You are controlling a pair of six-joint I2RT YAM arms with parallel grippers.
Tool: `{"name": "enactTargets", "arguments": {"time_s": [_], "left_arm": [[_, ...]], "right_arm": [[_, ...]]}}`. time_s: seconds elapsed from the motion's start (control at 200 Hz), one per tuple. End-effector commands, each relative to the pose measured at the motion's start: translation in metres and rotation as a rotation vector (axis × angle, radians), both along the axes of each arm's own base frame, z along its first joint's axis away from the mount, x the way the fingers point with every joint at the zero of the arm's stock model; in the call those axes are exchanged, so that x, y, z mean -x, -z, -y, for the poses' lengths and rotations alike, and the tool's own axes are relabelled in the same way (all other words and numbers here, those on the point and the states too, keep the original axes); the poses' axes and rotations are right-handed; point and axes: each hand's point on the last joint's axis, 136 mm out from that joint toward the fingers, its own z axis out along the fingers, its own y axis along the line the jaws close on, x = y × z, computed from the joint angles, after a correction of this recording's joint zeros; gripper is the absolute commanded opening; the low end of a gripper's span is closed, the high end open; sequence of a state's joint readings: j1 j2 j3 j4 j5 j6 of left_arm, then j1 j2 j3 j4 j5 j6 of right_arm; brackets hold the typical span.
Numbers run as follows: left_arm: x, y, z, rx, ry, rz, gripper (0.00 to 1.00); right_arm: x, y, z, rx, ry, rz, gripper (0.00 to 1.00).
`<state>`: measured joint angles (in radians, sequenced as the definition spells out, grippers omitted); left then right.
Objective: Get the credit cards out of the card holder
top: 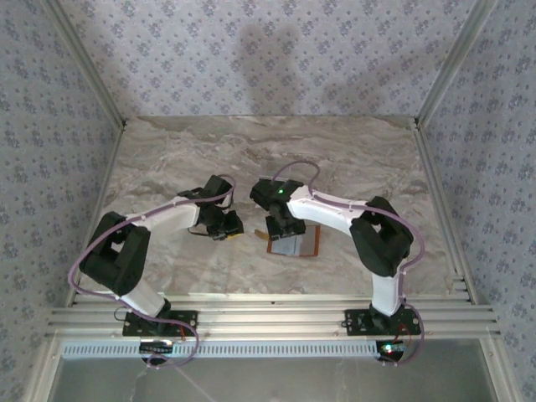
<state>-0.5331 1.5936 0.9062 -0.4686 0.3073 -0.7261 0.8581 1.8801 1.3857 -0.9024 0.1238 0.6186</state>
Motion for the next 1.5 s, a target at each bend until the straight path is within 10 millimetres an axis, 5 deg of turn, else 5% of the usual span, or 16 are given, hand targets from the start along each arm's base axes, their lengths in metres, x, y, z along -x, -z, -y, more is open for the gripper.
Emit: {"name": "enactTargets", "arguments": {"time_s": [0.0,0.155,0.36,0.67,0.954,1.254,1.494], "left_arm": [[0.0,-0.002,0.005,0.007,0.019,-0.008,0.22],[-0.001,-0.003,0.007,0.01,0.023,-0.006,0.22],[-0.003,-0.014,0.028,0.029,0.072,0.023,0.22],[-0.009,-0.023,0.046,0.013,0.1,0.048,0.25],[-0.007,-0.026,0.043,0.007,0.092,0.051,0.24],[-0.013,-0.021,0.058,0.065,0.109,0.027,0.2],[-0.02,-0.006,0.069,0.077,0.132,-0.006,0.14]], "right_arm": [[0.001,-0.011,0.018,0.039,0.049,0.029,0.56],[0.003,-0.007,0.024,0.021,0.07,0.017,0.56],[0.003,-0.003,0.005,-0.224,0.128,-0.03,0.55],[-0.002,0.025,-0.004,-0.449,0.163,-0.098,0.55],[-0.013,0.015,-0.028,-0.511,0.083,-0.098,0.53],[-0.015,0.0,-0.008,-0.431,0.12,-0.049,0.5],[-0.013,-0.013,-0.011,-0.469,0.135,-0.034,0.49]]}}
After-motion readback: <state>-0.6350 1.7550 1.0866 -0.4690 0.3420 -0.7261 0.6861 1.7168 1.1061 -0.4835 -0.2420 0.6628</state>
